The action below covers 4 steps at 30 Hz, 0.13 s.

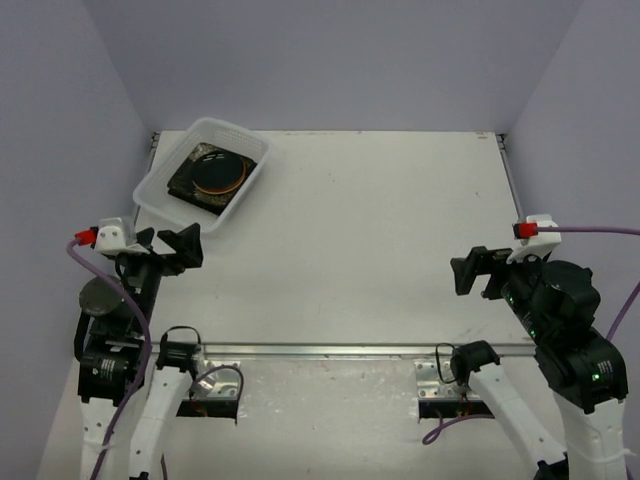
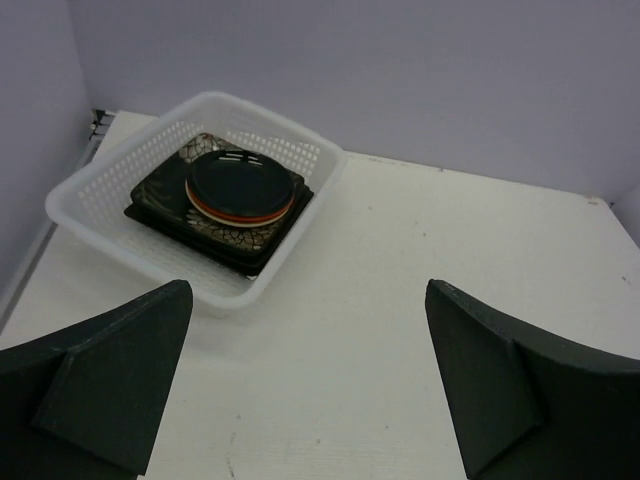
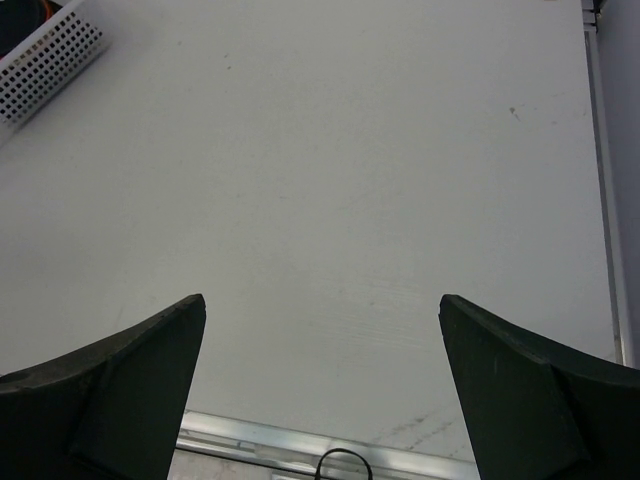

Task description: Place the plates into the plastic bin on the countertop

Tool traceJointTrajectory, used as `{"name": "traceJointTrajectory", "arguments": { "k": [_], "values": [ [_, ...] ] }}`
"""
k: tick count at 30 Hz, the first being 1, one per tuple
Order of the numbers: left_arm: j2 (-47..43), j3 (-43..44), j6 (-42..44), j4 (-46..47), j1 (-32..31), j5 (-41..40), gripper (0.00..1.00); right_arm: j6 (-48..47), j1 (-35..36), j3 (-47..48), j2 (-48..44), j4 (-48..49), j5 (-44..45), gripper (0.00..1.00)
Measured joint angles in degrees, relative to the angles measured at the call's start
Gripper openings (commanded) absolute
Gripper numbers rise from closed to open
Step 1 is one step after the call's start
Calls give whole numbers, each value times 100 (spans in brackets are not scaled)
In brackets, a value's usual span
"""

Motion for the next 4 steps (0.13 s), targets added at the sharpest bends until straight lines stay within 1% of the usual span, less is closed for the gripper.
{"name": "traceJointTrajectory", "arguments": {
  "k": [2,4],
  "values": [
    [-148,18,31,8,-24,-77,100,-55,0,-19,-11,-91,7,99],
    [-114,17,49,-5,-43,-114,100,-81,0,-37,-21,-149,29,99]
  ]
}}
